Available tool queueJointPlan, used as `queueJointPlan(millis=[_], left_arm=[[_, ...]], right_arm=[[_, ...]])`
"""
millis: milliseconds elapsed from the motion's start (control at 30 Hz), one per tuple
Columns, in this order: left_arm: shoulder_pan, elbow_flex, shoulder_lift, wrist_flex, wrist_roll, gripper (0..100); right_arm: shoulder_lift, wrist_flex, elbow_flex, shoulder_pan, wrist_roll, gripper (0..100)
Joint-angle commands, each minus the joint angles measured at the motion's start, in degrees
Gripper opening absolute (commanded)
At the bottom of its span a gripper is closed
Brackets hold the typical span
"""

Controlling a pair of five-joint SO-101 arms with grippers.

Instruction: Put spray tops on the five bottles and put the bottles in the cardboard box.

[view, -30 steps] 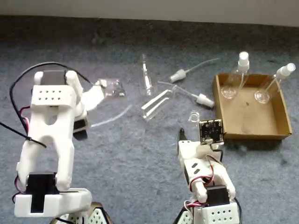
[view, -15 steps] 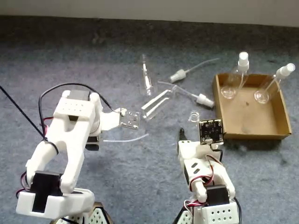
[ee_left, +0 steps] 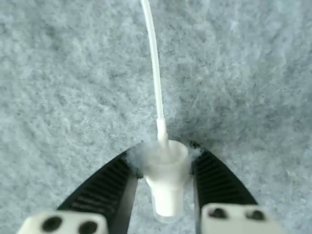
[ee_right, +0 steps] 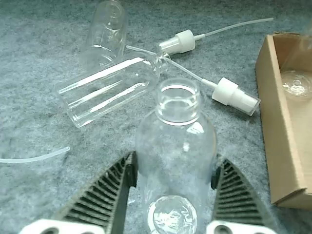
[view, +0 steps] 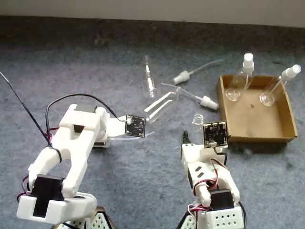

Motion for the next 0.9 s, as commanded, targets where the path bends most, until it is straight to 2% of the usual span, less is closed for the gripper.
queueJointPlan(millis=[0, 133, 300, 400, 500, 633, 733, 867], left_arm=[[1.2, 0.0, -1.9, -0.6, -2.7, 14], [0.9, -0.1, -2.3, -0.2, -2.5, 14], [0.7, -1.3, -2.7, -0.2, -2.4, 15], [0.8, -3.6, -3.5, 1.0, -0.7, 15], [1.3, -6.4, -7.4, 5.3, 4.1, 15], [2.3, -8.0, -14.4, 10.5, 6.0, 15], [2.5, -7.9, -20.0, 13.2, 13.7, 15], [3.5, -7.9, -27.4, 17.1, 31.1, 15]], right_arm=[[-0.2, -1.1, 5.1, 0.6, -0.4, 16.6], [-0.2, -1.1, 5.1, 0.6, -0.2, 16.6], [-0.2, -1.1, 5.1, 0.6, 9.5, 16.6], [-0.2, -1.1, 5.1, 0.6, 8.2, 16.6], [-0.2, -1.1, 5.1, 0.6, 7.6, 16.6], [-0.2, -1.1, 5.1, 0.6, 7.5, 16.6], [-0.2, -1.1, 5.1, 0.6, 7.5, 16.6], [-0.2, -1.1, 5.1, 0.6, 7.6, 16.6]])
